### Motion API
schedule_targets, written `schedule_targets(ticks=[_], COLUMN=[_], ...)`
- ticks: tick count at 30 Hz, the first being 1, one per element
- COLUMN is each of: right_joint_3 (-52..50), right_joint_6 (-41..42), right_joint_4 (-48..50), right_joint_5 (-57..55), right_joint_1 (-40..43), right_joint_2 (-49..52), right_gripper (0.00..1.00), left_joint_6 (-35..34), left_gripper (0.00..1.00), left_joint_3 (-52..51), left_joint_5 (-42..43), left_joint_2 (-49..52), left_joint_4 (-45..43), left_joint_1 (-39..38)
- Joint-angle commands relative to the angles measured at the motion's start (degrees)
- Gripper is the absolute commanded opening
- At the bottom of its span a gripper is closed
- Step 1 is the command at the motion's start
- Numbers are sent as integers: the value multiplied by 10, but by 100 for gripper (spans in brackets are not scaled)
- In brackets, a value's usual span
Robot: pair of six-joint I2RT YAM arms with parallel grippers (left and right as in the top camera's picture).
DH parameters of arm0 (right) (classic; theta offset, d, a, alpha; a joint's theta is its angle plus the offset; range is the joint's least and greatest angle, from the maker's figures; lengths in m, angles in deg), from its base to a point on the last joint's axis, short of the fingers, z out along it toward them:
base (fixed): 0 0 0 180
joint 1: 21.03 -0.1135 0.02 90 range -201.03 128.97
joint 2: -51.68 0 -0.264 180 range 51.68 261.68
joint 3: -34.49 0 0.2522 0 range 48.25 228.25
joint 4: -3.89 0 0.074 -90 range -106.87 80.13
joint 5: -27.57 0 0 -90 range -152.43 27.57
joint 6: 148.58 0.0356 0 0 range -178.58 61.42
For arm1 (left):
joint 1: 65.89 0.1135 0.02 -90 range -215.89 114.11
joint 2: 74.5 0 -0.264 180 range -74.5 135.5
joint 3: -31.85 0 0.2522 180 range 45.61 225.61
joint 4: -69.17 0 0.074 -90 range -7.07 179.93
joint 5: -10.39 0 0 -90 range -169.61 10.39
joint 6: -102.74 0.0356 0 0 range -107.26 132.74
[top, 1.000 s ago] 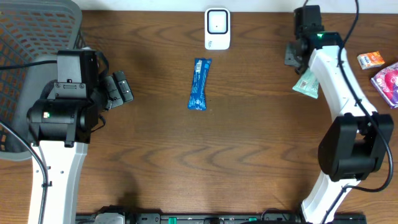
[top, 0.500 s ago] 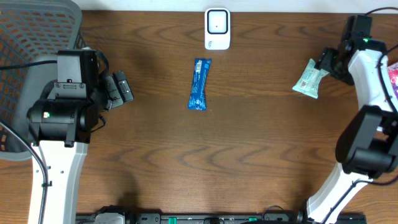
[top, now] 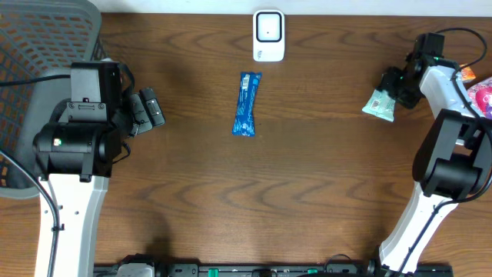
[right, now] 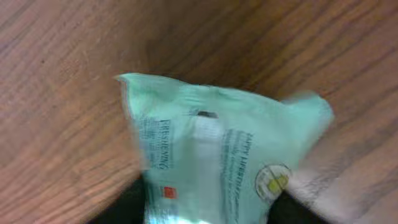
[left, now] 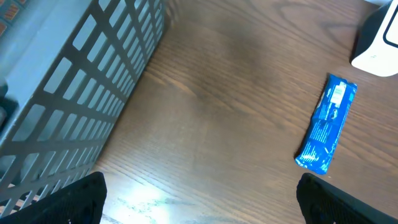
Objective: Scan the item barcode
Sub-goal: 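Carry the tissue pack left toward the scanner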
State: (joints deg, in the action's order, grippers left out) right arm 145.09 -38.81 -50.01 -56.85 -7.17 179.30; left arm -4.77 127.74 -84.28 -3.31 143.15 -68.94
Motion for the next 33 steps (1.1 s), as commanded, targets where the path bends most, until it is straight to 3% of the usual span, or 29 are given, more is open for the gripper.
schedule_targets(ticks=[1,8,12,19,25,33], right_joint_3=[-2,20,44,54,54,54], right_joint_6=[-14,-37,-38,-41,-55,-5], right_joint_4=[-3,-35,-64,-95,-96,-144], right_joint_5=[17,-7,-103,-421,-692,-642], right_joint_1=[4,-11,-46,-173,-281,-363], right_joint_2=[23,-16,-55,-83,-45,65], right_gripper=[2,1,1,1,1,4], left_joint_6=[8,8,8,8,8,8], left_gripper=[98,98,98,98,98,98], left_joint_3=[6,6,6,6,6,6], left_joint_5=[-5,-5,-5,-5,-5,-5], left_joint_2=[2,2,2,2,2,2], left_joint_4=[2,2,2,2,2,2], left_joint_1=[2,2,2,2,2,2])
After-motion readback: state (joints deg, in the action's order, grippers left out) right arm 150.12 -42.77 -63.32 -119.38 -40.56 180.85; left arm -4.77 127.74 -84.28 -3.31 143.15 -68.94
